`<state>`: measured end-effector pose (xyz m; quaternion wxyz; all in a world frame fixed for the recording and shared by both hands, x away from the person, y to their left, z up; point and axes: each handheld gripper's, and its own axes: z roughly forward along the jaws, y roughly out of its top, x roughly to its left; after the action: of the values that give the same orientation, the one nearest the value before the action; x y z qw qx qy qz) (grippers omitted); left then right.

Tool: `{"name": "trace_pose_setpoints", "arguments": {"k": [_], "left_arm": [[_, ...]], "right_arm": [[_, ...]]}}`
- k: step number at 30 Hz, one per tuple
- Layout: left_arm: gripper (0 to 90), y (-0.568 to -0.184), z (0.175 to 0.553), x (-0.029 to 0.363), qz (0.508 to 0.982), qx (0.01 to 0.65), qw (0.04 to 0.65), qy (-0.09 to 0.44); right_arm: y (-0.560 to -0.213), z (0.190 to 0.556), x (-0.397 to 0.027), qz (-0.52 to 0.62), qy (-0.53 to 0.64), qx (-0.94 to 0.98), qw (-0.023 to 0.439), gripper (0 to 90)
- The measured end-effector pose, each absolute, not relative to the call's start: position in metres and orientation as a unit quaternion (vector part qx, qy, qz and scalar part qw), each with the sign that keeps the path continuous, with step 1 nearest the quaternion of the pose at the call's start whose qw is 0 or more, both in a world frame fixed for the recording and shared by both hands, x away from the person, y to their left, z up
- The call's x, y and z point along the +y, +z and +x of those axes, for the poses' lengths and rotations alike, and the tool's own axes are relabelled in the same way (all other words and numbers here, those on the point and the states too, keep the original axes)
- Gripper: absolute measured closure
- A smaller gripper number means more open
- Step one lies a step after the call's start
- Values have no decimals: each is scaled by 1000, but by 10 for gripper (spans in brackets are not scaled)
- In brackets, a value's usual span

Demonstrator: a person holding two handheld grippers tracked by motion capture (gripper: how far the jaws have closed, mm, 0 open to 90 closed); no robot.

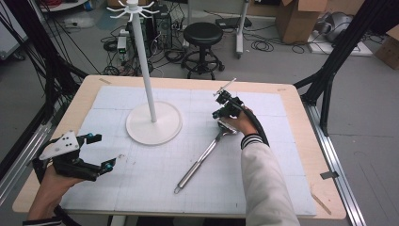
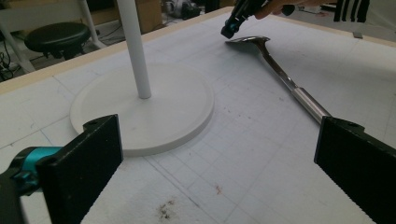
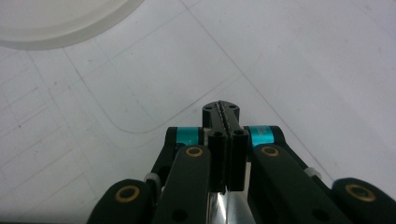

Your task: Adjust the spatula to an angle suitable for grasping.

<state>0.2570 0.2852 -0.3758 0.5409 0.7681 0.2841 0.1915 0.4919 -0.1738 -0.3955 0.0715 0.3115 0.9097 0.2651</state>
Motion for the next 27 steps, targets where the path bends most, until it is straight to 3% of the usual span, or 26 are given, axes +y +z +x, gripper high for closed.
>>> {"name": "trace_pose_setpoints", "arguments": {"k": [27], "left_arm": [[17,-377,257,286,769,285,538,192]], "right_arm": [[-407,494,-173,302,218,925,69,900]]}}
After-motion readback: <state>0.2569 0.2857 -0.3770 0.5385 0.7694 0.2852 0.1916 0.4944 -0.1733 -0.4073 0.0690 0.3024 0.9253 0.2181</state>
